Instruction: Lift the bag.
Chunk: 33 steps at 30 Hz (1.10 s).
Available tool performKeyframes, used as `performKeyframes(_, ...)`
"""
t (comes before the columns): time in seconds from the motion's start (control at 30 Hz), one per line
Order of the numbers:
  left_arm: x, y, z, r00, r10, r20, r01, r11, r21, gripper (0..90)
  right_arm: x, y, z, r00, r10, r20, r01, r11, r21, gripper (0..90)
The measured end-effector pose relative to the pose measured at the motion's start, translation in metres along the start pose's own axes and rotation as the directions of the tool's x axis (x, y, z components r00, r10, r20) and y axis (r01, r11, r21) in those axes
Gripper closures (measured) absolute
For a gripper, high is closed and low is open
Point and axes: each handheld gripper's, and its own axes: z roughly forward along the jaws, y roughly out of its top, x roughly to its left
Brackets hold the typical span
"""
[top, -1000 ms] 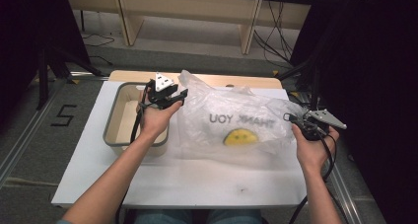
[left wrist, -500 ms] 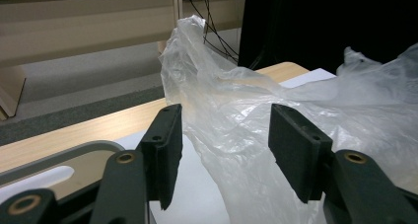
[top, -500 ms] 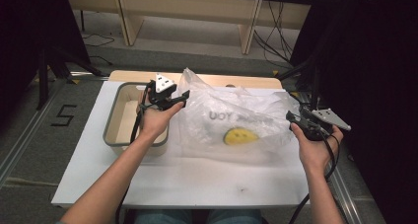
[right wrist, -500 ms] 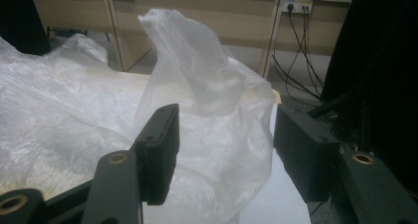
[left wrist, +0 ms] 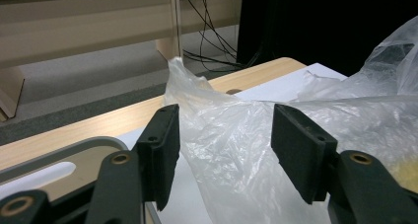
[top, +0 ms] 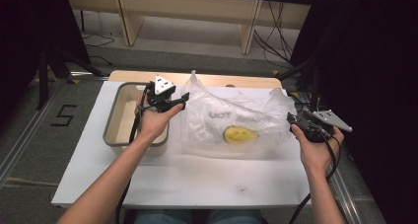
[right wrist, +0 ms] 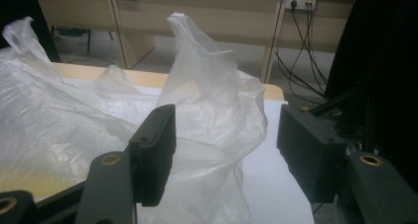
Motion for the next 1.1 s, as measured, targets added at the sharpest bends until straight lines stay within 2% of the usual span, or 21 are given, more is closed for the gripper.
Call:
performKeyframes(0.33,-0.003,-0.003,-0.006,0.9997,-0.001,0.025,0.001,0.9995,0.032,43.2,0.0,-0.003,-0.003,0.9999,0.001,-0.013,-0.001,1.0,0.004,40.3)
performKeyframes(0.43,-0.003,-0.004,-0.009,0.9991,0.002,0.042,-0.004,0.9984,0.056,42.5,0.001,-0.004,-0.004,0.9997,0.005,-0.024,-0.005,1.0,0.007,40.0)
performKeyframes(0.63,-0.002,-0.01,-0.021,0.997,0.004,0.078,-0.01,0.9962,0.087,39.9,0.003,-0.011,-0.009,0.9965,0.005,-0.083,-0.004,1.0,0.017,38.5)
performKeyframes(0.83,0.002,-0.023,-0.042,0.9914,0.033,0.127,-0.046,0.9941,0.099,36.6,0.005,-0.021,-0.019,0.9885,-0.018,-0.15,0.023,0.999,0.03,37.6)
performKeyframes(1.1,0.009,-0.045,-0.068,0.9848,0.083,0.153,-0.098,0.991,0.092,32.7,0.007,-0.035,-0.034,0.9747,-0.032,-0.221,0.042,0.998,0.042,36.4)
